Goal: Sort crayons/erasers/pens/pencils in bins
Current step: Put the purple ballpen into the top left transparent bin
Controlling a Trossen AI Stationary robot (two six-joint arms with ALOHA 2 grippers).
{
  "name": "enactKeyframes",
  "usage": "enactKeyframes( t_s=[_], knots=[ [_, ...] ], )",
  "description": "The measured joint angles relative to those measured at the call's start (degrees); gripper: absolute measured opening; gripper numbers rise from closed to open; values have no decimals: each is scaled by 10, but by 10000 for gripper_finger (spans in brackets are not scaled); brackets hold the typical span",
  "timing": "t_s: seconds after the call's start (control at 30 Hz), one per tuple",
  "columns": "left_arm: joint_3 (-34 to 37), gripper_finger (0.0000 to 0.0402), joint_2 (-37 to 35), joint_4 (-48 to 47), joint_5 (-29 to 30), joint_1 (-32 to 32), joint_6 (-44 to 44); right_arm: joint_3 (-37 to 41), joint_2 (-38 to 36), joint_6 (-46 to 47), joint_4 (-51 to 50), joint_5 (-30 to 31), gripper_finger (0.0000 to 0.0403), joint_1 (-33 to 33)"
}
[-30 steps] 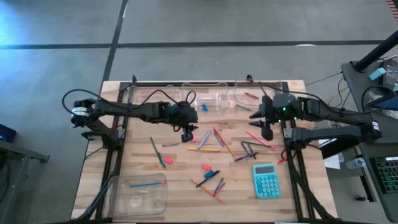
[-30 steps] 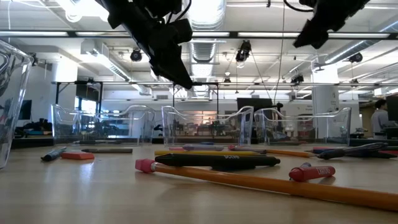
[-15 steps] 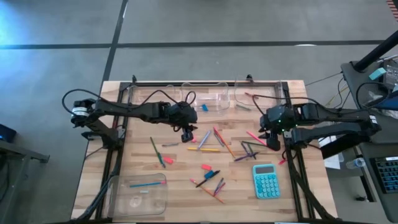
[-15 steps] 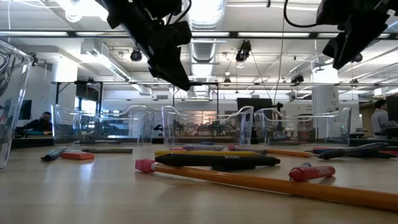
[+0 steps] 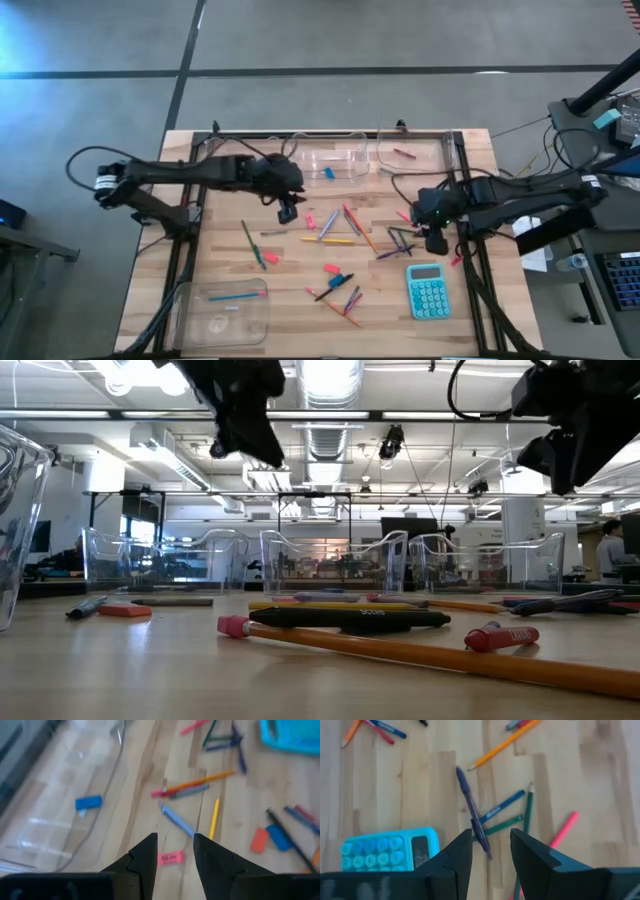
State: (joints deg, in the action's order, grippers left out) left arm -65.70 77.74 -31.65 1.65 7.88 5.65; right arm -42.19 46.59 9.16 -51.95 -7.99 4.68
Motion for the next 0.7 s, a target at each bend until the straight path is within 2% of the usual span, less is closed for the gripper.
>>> enactKeyframes(
  t_s=[0.1,0.3,0.53,0.7],
  knots=[
    [6,112,-22,7,0,-1,6,13,17,-8,15,0,123,23],
    [36,112,-35,32,0,-1,101,22,58,17,29,7,123,53],
    [60,112,-27,79,0,-4,104,24,109,71,75,0,123,52],
    [72,112,-23,101,0,-5,104,24,144,67,110,0,123,52]
  ],
)
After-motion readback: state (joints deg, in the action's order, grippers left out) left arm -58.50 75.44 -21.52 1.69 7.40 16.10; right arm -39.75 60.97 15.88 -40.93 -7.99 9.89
